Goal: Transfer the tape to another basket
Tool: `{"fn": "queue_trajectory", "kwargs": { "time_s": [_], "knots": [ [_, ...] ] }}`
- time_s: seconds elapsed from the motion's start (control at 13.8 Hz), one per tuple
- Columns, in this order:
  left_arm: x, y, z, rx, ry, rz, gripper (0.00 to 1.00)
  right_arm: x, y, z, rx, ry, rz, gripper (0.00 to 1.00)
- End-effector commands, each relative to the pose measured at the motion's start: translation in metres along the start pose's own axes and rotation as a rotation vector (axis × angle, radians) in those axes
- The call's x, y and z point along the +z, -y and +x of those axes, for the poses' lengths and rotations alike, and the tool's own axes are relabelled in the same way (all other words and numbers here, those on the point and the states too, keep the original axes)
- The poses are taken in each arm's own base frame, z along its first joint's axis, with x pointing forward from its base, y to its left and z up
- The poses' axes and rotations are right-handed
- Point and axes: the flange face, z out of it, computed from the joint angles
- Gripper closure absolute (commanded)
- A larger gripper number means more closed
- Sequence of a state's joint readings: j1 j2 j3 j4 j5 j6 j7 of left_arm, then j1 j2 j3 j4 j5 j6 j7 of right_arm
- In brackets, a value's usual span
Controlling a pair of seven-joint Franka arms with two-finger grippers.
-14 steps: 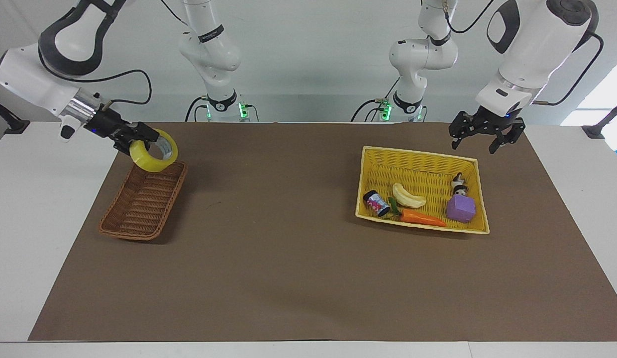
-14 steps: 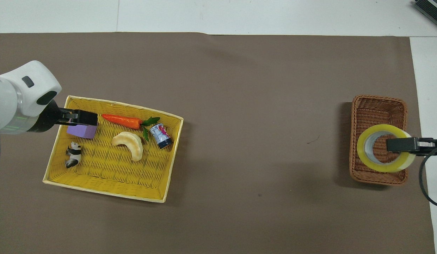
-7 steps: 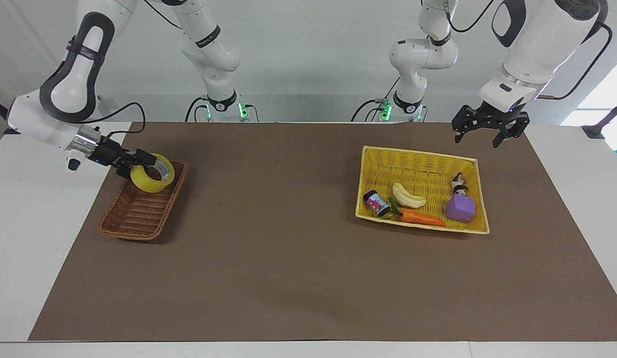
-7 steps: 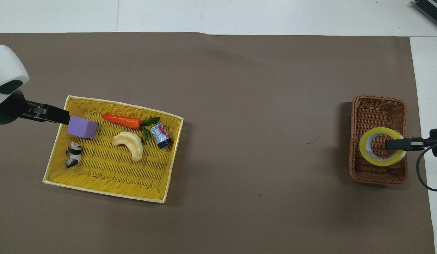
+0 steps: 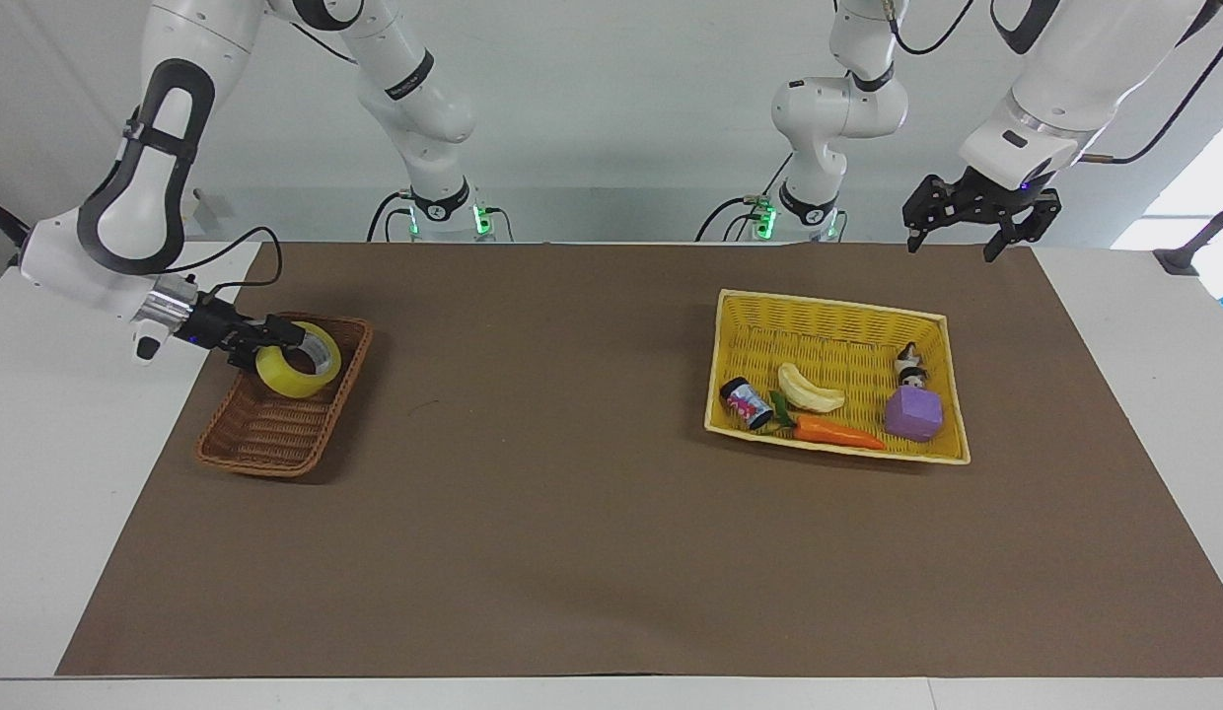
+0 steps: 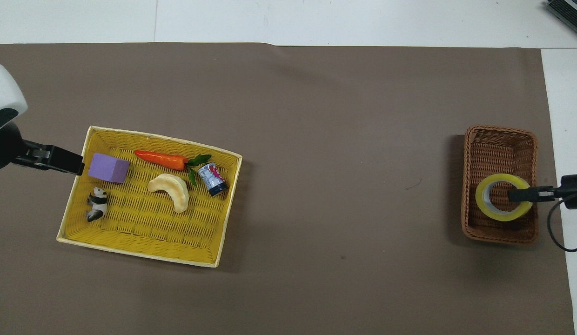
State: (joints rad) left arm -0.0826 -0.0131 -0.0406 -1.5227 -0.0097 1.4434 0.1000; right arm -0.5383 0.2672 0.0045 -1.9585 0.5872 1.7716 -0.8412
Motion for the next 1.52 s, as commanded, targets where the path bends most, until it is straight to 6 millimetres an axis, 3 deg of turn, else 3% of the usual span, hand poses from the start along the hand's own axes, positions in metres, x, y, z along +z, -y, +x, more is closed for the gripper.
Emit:
{"fn": "queue_trajectory", "kwargs": {
  "time_s": [0.0, 0.07, 0.44, 0.73, 1.02, 1.31, 1.45],
  "knots": [
    [-0.005, 0.002, -0.006, 0.004, 0.01, 0.01, 0.0, -0.005, -0.002, 0.002, -0.033, 0.0, -0.04, 0.09],
    [-0.006, 0.002, -0.006, 0.002, 0.009, 0.011, 0.0, -0.005, -0.001, 0.002, -0.034, 0.0, -0.041, 0.0],
    [-0.005, 0.002, -0.006, 0.002, 0.01, 0.01, 0.0, -0.01, 0.002, 0.004, -0.032, -0.01, -0.007, 0.0],
    [-0.005, 0.002, -0.006, 0.002, 0.01, 0.01, 0.0, -0.046, 0.023, 0.027, -0.079, -0.043, -0.028, 0.0],
    [-0.005, 0.002, -0.006, 0.002, 0.01, 0.01, 0.0, -0.08, 0.073, 0.058, -0.144, -0.089, -0.097, 0.0],
    [-0.005, 0.002, -0.006, 0.002, 0.01, 0.01, 0.0, -0.106, 0.146, 0.081, -0.097, -0.055, -0.305, 0.0],
    [-0.005, 0.002, -0.006, 0.004, 0.01, 0.01, 0.0, -0.105, 0.189, 0.087, -0.075, -0.04, -0.399, 0.0]
  ]
}}
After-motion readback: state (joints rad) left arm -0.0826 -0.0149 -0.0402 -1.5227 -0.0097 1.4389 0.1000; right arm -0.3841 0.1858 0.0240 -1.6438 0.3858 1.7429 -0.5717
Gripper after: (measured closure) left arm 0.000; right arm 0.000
